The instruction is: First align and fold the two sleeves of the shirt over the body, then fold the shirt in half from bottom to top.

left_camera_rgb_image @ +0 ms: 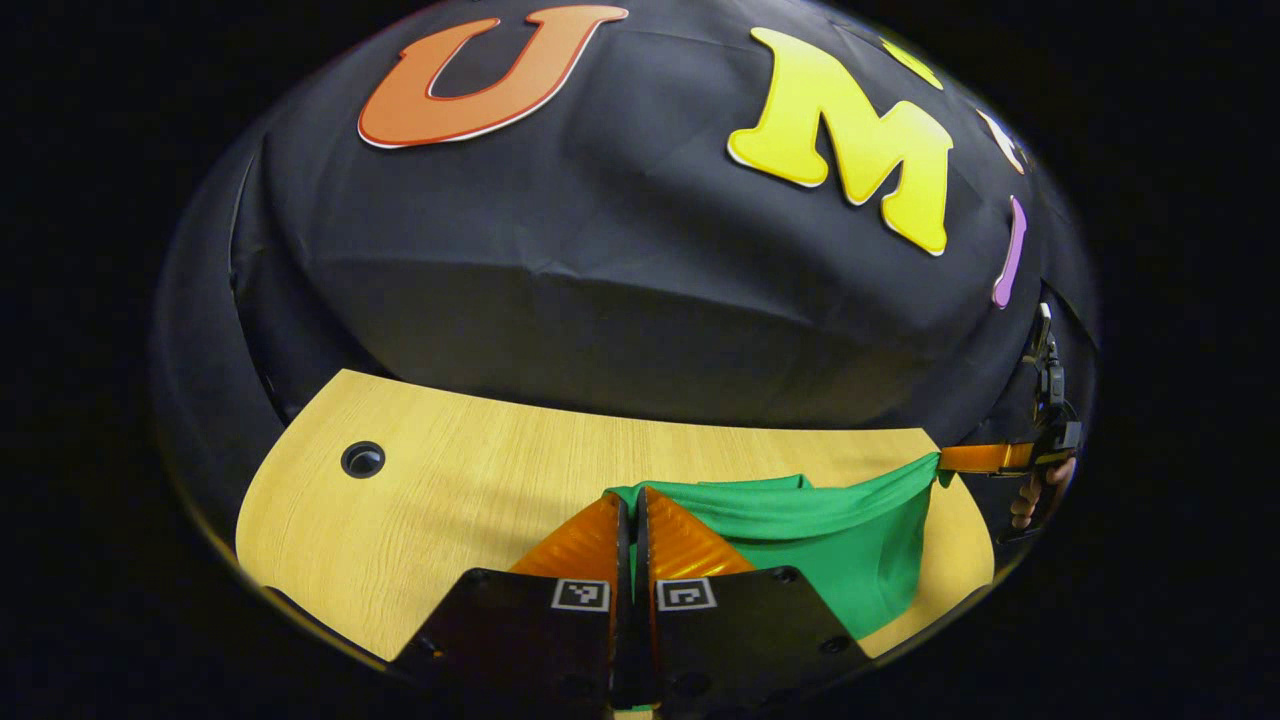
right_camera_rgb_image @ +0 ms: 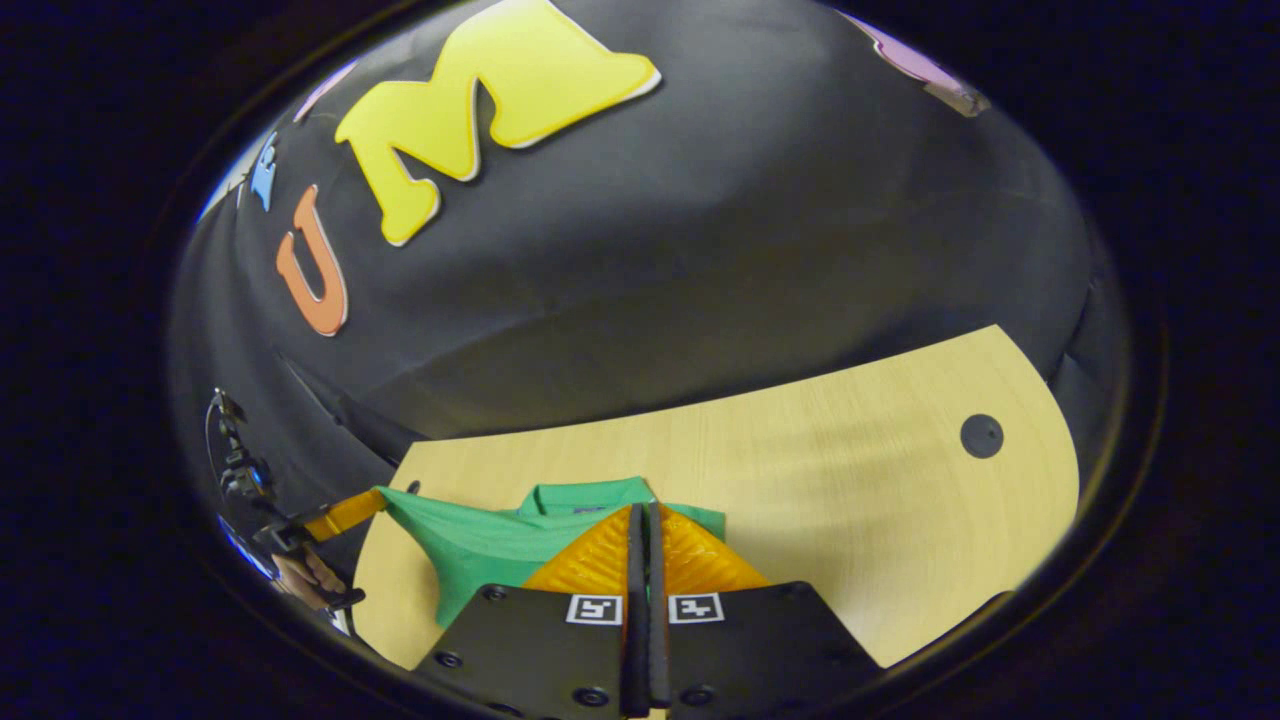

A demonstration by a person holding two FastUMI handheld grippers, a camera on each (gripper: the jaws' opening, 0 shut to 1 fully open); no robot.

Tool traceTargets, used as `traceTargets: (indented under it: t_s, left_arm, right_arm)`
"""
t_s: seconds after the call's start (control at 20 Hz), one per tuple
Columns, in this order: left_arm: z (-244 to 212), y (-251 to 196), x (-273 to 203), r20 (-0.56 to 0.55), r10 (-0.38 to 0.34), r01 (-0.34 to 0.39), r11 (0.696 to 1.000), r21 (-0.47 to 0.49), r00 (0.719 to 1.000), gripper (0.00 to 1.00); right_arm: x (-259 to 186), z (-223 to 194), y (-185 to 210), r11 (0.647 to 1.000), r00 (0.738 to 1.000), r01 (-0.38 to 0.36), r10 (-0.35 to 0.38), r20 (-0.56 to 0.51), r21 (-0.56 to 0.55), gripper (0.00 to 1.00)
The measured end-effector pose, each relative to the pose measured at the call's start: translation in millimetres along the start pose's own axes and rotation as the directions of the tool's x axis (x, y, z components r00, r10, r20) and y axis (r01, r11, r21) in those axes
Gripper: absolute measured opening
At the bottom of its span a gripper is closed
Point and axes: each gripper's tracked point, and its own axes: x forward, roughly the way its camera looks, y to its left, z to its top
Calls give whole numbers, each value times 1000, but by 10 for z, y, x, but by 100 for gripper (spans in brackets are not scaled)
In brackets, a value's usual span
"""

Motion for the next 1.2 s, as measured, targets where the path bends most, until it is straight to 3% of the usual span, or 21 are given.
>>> traceTargets:
  t_s: [0.15,0.3,0.4,0.45,0.5,0.55,0.6,0.75,0.85,0.9,1.0,1.2]
  left_arm:
    - [-231,45,262,-31,8,-7,1000,22,1000,4]
    - [-445,172,486,-57,72,-71,997,20,996,6]
    - [-522,180,579,-60,88,-88,996,12,994,7]
    - [-538,207,578,-59,107,-106,994,24,992,10]
    - [-511,221,576,-39,118,-116,993,35,992,12]
    - [-460,218,564,-24,123,-122,992,35,992,19]
    - [-423,195,539,-11,121,-121,992,25,993,36]
    - [-341,209,308,17,158,-159,987,40,987,100]
    - [-273,160,150,45,157,-160,985,66,987,100]
    - [-232,107,41,57,147,-151,986,73,987,95]
    - [-129,-16,-198,91,123,-129,990,63,988,100]
    - [150,-133,-849,175,110,-122,991,58,978,100]
  right_arm:
    - [286,-105,-74,999,1000,22,-22,-16,-35,2]
    - [516,-158,-141,997,999,49,-50,-16,-61,0]
    - [611,-211,-159,995,997,69,-70,-19,-72,2]
    - [644,-210,-150,995,998,67,-68,-11,-77,5]
    - [619,-187,-160,994,997,82,-82,3,-77,14]
    - [598,-161,-154,994,996,84,-84,15,-74,14]
    - [543,-121,-92,994,996,84,-81,36,-75,26]
    - [365,-95,-19,986,990,122,-112,90,-115,91]
    - [183,-53,25,974,980,165,-144,137,-155,92]
    - [64,-30,35,965,973,193,-165,163,-180,92]
    - [-218,48,98,943,955,243,-192,224,-229,98]
    - [-831,119,441,928,928,273,-186,322,-252,98]
